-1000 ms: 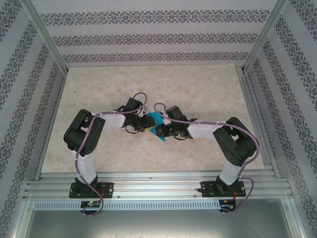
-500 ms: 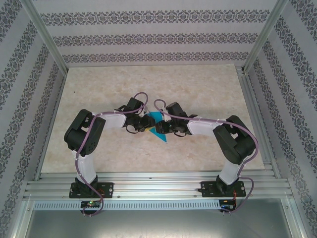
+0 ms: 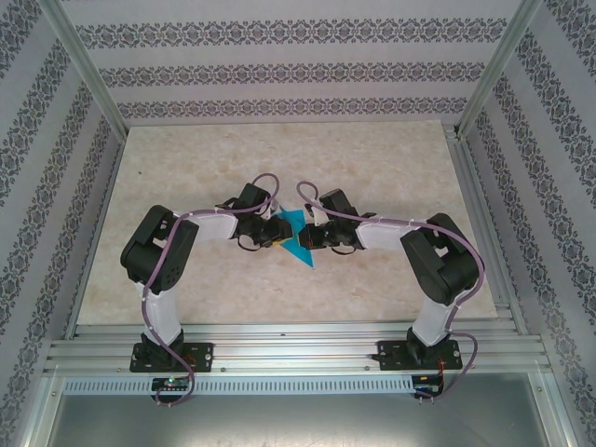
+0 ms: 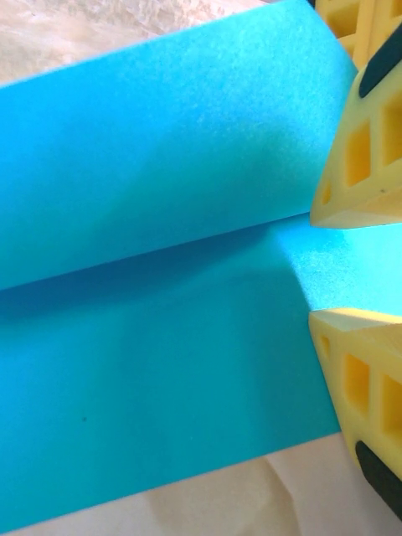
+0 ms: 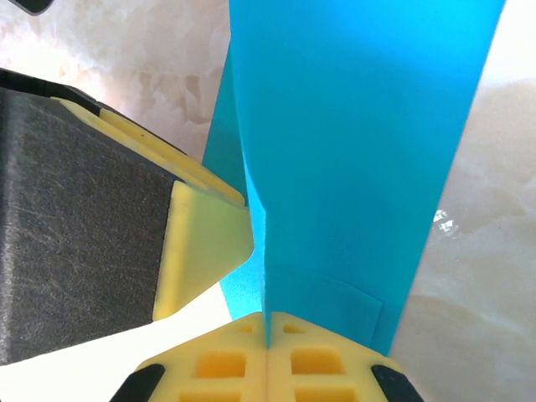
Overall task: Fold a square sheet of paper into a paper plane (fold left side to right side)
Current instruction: Fourth fold the wing at the center of the table.
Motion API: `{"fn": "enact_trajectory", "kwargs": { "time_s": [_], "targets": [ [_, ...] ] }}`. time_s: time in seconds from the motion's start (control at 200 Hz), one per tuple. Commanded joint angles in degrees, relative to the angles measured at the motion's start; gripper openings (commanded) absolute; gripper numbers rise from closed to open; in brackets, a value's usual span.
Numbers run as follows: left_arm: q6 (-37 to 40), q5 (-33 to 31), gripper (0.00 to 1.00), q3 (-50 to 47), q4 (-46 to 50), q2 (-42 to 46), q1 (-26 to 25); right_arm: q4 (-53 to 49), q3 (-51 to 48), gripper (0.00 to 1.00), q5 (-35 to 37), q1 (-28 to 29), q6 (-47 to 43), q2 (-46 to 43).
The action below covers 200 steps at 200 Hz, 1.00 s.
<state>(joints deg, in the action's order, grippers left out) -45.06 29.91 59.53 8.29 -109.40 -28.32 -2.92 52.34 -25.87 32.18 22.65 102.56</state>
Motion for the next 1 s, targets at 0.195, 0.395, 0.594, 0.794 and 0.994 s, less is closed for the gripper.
{"fn": "enact_trajectory", "kwargs": {
  "time_s": [0.195,0.395,0.594,0.794,0.994],
  "targets": [
    [1.96,-5.41,0.34,-2.11,4.38,-2.22,-0.71,1.24,0.56,0.05,-7.06,-2.69,0.32,4.28],
    [2.13,-5.43,0.34,-2.04,4.63,-2.15,-0.76,1.6,1.23,0.05,-8.58,-3.63,0.82,5.93],
    [2.31,-5.74,0.34,-2.11,4.82,-2.29,-0.78,0.85,2.28,0.05,-9.64,-4.61,0.38,6.02],
    [2.34,-5.82,0.34,-2.26,4.56,-2.75,-0.74,-1.51,3.38,0.06,-9.83,-4.98,-0.98,7.29],
    [2.52,-5.81,0.34,-2.02,5.04,-2.8,-0.77,-2.67,3.74,0.06,-9.13,-5.29,-1.43,8.55]
  ]
}}
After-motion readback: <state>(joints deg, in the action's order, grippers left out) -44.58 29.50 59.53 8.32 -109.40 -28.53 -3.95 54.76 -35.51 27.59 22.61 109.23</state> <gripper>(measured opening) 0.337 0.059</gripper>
